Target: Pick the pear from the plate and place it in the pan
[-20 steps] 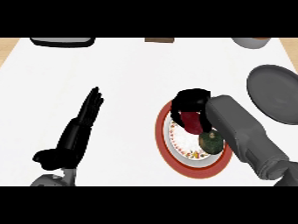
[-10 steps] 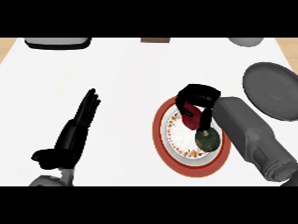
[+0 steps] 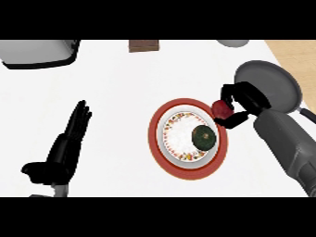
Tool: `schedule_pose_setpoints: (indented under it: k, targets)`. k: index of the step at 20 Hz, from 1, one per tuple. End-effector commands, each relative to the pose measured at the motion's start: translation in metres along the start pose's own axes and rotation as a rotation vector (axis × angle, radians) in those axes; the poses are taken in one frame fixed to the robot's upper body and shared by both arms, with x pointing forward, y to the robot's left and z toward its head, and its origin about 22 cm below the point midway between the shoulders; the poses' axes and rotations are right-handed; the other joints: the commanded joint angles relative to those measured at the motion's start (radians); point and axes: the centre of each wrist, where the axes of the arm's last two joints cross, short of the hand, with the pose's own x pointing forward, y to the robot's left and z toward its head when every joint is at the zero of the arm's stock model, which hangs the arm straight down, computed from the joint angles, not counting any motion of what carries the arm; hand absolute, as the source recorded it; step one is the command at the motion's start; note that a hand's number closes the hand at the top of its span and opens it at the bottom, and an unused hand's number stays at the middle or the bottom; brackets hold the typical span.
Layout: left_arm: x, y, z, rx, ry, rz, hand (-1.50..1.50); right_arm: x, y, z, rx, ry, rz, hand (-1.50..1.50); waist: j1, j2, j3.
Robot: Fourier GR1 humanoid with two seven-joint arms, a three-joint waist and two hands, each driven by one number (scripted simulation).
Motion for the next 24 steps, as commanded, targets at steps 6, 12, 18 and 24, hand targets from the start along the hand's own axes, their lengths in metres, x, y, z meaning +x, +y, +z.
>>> schedule_pose_setpoints:
  k: [6, 12, 18, 24]
  targets:
    - [-0.001, 0.016, 0.005, 0.012, -0.003, -0.009, 0.00, -0.005, -0.019, 0.016, -0.337, 0.138, -0.119, 1.50, -0.007, 0.008, 0.001]
    - [0.010, -0.008, -0.001, -0.021, -0.032, 0.018, 0.00, -0.027, -0.043, 0.058, -0.425, 0.296, -0.231, 1.50, 0.023, 0.026, 0.003]
    - [0.003, -0.020, -0.001, -0.067, -0.053, 0.008, 0.00, -0.024, -0.078, 0.091, -0.572, 0.359, -0.223, 1.50, 0.087, 0.046, 0.006]
    - [0.006, -0.018, -0.025, -0.102, -0.056, -0.007, 0.00, -0.057, -0.096, 0.107, -0.719, 0.427, -0.042, 1.50, 0.111, 0.056, 0.007]
